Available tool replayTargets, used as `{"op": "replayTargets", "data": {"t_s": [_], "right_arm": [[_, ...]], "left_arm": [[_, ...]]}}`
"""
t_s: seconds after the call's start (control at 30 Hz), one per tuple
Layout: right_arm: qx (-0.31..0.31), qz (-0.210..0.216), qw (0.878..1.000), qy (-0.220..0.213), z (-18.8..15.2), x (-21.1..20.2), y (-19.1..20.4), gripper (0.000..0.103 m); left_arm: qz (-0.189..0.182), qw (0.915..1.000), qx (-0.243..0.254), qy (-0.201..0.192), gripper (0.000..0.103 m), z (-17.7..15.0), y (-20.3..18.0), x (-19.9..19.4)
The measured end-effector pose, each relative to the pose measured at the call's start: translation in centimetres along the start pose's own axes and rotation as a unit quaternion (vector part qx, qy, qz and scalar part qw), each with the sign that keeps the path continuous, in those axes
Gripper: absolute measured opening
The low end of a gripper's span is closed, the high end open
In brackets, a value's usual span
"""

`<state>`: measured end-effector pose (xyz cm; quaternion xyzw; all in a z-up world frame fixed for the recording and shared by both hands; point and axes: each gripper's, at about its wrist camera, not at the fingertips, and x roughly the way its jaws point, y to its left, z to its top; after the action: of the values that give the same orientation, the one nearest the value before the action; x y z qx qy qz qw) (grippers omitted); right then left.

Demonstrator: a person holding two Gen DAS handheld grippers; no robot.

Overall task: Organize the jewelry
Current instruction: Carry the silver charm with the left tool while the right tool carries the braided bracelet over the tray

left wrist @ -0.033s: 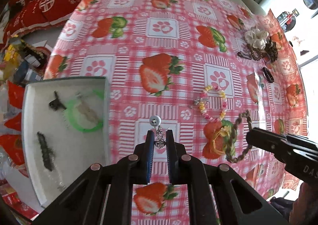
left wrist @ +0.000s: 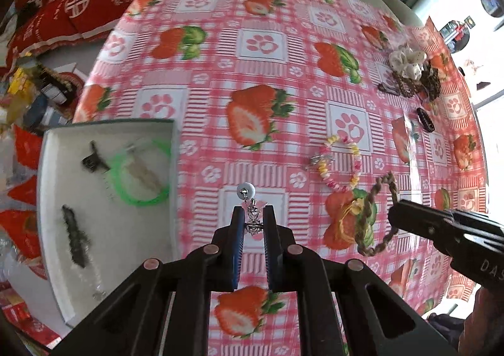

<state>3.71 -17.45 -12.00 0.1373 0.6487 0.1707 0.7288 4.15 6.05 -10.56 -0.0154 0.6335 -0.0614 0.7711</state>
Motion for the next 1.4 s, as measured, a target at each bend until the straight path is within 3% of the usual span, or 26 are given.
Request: {"op": "replayTargets", "data": {"t_s": [0.37, 0.73, 1.1, 1.4], "right_arm": [[-0.078, 0.008, 0.997, 0.026, -0.3, 2.6, 8.5, 0.006], [-0.151, -0.002, 0.984, 0.092, -2.5, 9.8, 15.5, 0.006], [-0.196, -0.045, 0.971, 0.128, -2.5, 16.3, 18.9, 0.006], [-0.204, -0.075, 0.965, 0.149, -2.6, 19.0, 19.3, 0.007]], "left_arm": [[0.015, 0.997, -0.074, -0.017, 0.017, -4.6, 7.7, -3.0], [0.051, 0.983, -0.176, 0.012, 0.017, -12.1, 16.5, -1.6], [0.088, 0.9794, -0.181, 0.024, 0.017, -14.4, 17.5, 1.1], [0.102, 0.9766, -0.183, 0.048, 0.017, -14.6, 17.3, 2.6]]}}
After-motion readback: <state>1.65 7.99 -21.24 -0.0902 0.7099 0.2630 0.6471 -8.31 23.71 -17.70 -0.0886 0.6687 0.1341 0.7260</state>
